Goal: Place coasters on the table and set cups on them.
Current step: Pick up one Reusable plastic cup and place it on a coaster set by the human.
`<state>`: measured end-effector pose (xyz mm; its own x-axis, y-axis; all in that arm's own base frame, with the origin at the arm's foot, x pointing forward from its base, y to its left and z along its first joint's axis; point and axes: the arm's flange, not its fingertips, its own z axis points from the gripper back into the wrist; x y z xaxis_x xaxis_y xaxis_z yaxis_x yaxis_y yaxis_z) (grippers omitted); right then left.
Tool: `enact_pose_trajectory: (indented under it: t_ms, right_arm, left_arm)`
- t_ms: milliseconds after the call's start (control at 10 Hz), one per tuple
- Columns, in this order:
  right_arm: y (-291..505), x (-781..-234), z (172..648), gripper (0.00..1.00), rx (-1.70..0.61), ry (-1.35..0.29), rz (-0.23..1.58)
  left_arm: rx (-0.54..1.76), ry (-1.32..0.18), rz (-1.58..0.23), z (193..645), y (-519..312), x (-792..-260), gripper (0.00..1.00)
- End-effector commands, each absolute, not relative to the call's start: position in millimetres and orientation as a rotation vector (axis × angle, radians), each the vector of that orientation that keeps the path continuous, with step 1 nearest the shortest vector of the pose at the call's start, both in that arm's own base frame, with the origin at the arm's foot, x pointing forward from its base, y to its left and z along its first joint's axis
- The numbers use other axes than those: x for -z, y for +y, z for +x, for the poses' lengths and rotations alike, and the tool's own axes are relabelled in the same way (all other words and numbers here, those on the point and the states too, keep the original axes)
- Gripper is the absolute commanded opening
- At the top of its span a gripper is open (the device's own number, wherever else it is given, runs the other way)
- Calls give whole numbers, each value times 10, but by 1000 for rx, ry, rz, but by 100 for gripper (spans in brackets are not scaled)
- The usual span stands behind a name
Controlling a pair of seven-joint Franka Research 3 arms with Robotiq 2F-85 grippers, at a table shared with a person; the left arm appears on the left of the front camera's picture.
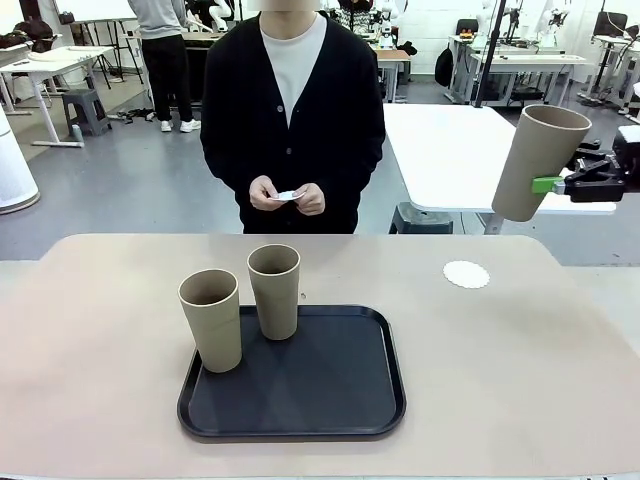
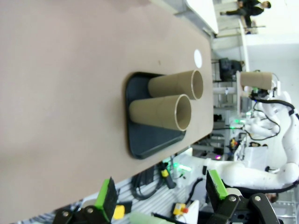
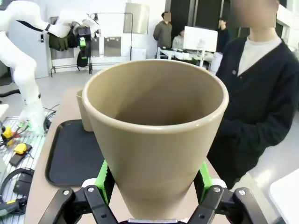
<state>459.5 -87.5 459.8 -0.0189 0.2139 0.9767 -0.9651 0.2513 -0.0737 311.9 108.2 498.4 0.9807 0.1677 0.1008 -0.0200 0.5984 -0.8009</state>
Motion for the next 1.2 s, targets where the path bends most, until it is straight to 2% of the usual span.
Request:
enact_pose_trajectory:
  t_ms: [0,900,1100]
  right_arm:
    - [-790,-4584,4764,83,-1122,-1136,810]
    - [-778,-4510,4734,83,-1139,-1160,807]
    - [-848,-4233,5128,83,-1167,-1135,836]
  left_arm:
    - [-112,-177,-933,3123,1081,-4987,100]
    - [-112,-177,-933,3123,1081,-4987,100]
    - [-112,-177,-933,3123,1081,-4987,100]
